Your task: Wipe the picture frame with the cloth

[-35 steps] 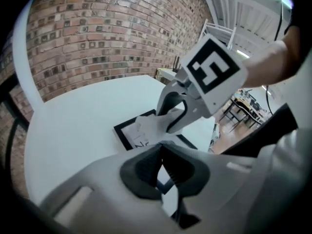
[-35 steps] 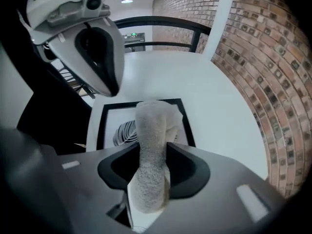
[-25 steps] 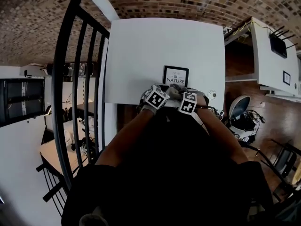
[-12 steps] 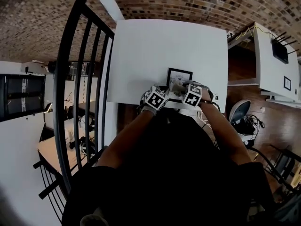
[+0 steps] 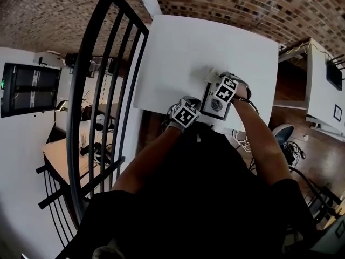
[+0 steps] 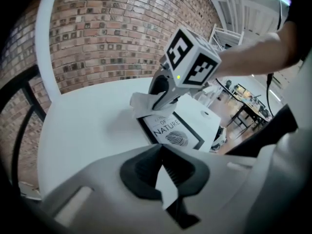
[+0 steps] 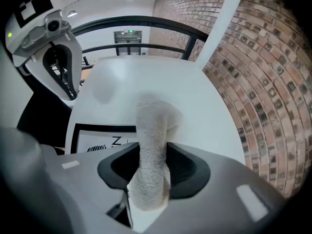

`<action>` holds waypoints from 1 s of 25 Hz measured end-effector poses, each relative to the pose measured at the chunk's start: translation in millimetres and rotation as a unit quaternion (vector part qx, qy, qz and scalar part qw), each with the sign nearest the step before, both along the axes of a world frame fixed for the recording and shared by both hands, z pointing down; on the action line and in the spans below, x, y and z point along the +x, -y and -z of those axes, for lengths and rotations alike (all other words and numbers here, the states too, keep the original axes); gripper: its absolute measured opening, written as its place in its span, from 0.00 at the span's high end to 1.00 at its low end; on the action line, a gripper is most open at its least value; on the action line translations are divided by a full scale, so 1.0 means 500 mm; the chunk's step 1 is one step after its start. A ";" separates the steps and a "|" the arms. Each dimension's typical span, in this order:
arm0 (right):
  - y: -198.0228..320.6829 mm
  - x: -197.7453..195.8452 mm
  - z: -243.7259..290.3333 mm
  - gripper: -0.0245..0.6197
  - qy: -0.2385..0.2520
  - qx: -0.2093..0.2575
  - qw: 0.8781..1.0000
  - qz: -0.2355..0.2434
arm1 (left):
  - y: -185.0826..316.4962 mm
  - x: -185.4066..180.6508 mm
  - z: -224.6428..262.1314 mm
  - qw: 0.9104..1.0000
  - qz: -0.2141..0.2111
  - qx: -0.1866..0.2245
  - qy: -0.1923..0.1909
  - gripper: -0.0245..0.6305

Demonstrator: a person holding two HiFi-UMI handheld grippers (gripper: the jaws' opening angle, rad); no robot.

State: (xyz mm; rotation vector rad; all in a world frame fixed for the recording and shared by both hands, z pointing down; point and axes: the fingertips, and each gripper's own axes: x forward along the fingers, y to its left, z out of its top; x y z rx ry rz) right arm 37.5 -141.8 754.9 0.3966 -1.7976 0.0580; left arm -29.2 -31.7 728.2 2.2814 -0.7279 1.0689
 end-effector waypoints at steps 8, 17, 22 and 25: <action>-0.069 -0.076 -0.032 0.71 -0.006 -0.044 0.998 0.048 | 0.002 -0.047 -0.015 1.000 0.021 -0.008 -0.001 0.96; -0.211 -0.113 -0.030 0.71 0.018 -0.104 0.992 0.071 | 0.031 -0.056 -0.013 1.000 0.026 -0.006 0.005 0.96; -0.271 -0.122 -0.023 0.71 0.038 -0.140 0.987 0.067 | 0.031 -0.055 -0.026 1.000 0.024 -0.005 0.010 0.96; -0.297 -0.121 -0.019 0.71 0.039 -0.154 0.985 0.070 | 0.027 -0.051 -0.027 1.000 0.020 -0.003 0.013 0.96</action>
